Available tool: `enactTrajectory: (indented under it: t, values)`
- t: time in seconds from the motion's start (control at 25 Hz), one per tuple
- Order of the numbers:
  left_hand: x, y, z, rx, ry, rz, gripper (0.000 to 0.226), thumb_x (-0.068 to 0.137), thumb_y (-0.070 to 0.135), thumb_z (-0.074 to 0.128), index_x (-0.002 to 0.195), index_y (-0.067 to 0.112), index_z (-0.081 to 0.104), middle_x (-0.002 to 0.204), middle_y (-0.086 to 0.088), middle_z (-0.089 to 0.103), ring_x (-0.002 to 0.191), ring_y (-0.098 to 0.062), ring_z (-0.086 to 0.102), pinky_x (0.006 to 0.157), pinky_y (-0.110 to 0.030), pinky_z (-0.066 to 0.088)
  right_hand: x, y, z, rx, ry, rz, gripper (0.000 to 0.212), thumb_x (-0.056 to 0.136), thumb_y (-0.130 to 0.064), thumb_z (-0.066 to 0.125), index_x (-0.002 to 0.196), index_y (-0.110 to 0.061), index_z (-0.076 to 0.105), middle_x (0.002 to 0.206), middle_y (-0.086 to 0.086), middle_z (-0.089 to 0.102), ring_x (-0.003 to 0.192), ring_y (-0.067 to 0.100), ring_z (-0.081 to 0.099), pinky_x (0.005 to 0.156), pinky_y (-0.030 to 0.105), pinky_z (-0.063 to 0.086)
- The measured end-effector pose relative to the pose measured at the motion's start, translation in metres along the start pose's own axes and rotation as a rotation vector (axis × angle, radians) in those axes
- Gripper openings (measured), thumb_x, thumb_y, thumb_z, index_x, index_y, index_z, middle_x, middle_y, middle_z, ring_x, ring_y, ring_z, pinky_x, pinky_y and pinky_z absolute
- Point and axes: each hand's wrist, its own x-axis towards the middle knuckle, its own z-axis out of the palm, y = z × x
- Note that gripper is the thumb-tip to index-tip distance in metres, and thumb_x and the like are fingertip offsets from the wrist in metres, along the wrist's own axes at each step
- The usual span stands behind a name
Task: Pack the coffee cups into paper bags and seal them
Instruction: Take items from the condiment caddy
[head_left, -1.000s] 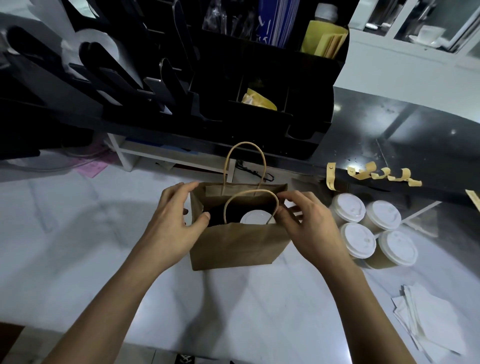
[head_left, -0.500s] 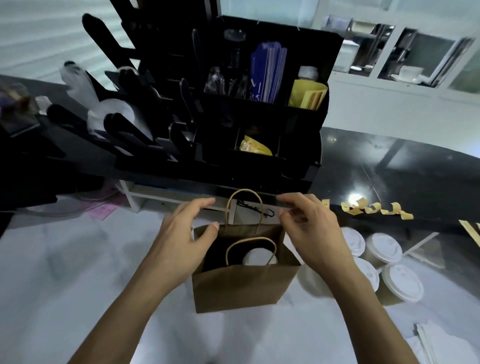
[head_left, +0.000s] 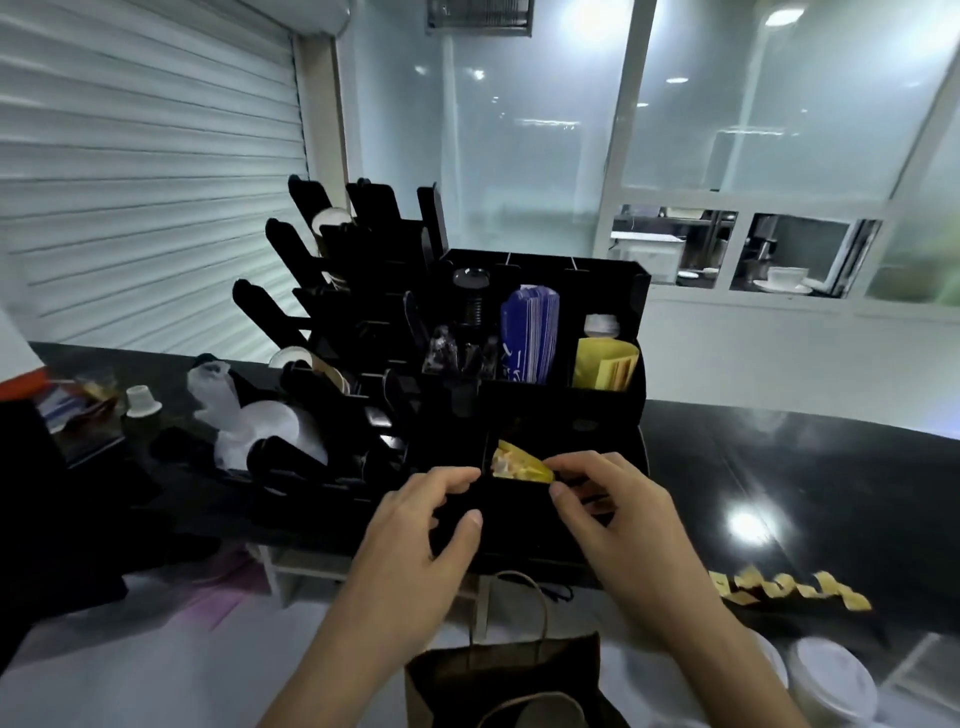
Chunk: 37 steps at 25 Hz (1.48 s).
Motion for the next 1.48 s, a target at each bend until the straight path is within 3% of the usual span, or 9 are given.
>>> enactTrajectory:
  t: [0.28, 0.48, 0.76, 1.04, 1.28, 1.48]
  values:
    - [0.054, 0.007, 0.001, -0.023, 0.001, 0.049, 0.029, 0.098, 0.035, 0.058, 0.12, 0.053, 0.056, 0.113, 0.039, 0.053, 0.112, 0.015, 0.05, 0.086, -0.005, 0.043, 0.065, -0.017, 0.005, -0.029, 0.056, -0.052, 0.019, 0.096, -0.036, 0.065, 0.115, -0.041, 0.067, 0.099, -0.022, 0.063, 0.097, -0.006, 0.061, 0.079, 0.016, 0.052]
    - [0.081, -0.003, 0.004, -0.029, 0.006, 0.03, 0.034, 0.098, 0.035, 0.057, 0.124, 0.055, 0.051, 0.115, 0.029, 0.057, 0.111, 0.014, 0.051, 0.089, -0.011, 0.046, 0.106, -0.011, 0.018, -0.073, 0.02, -0.027, 0.016, 0.097, -0.033, 0.064, 0.112, -0.037, 0.07, 0.094, -0.019, 0.064, 0.092, -0.006, 0.06, 0.076, 0.012, 0.051]
    - [0.109, -0.019, 0.008, -0.025, 0.055, -0.001, 0.036, 0.098, 0.034, 0.056, 0.131, 0.049, 0.051, 0.116, 0.028, 0.055, 0.11, 0.013, 0.051, 0.092, -0.014, 0.047, 0.152, 0.003, 0.048, -0.192, -0.037, 0.042, 0.017, 0.097, -0.034, 0.063, 0.112, -0.032, 0.071, 0.092, -0.018, 0.066, 0.085, -0.003, 0.063, 0.079, 0.021, 0.058]
    - [0.127, -0.029, 0.017, -0.063, 0.07, -0.034, 0.034, 0.099, 0.033, 0.055, 0.13, 0.046, 0.052, 0.117, 0.026, 0.057, 0.11, 0.009, 0.053, 0.095, -0.02, 0.05, 0.206, 0.005, 0.079, -0.405, -0.002, -0.105, 0.027, 0.098, -0.032, 0.06, 0.124, -0.026, 0.065, 0.111, -0.006, 0.062, 0.099, 0.015, 0.063, 0.081, 0.036, 0.056]
    - [0.131, -0.039, 0.018, -0.09, 0.055, -0.066, 0.032, 0.099, 0.032, 0.055, 0.128, 0.046, 0.054, 0.115, 0.025, 0.058, 0.109, 0.011, 0.054, 0.094, -0.018, 0.05, 0.255, 0.005, 0.103, -0.718, -0.153, -0.114, 0.039, 0.099, -0.026, 0.059, 0.138, -0.019, 0.057, 0.127, 0.007, 0.06, 0.115, 0.03, 0.058, 0.088, 0.041, 0.051]
    - [0.129, -0.048, 0.018, -0.108, 0.053, -0.072, 0.031, 0.098, 0.033, 0.055, 0.126, 0.047, 0.054, 0.113, 0.027, 0.058, 0.11, 0.013, 0.052, 0.091, -0.015, 0.049, 0.268, 0.007, 0.112, -0.874, -0.227, -0.095, 0.025, 0.095, -0.012, 0.062, 0.119, -0.015, 0.067, 0.114, 0.011, 0.069, 0.112, 0.031, 0.059, 0.086, 0.038, 0.046]
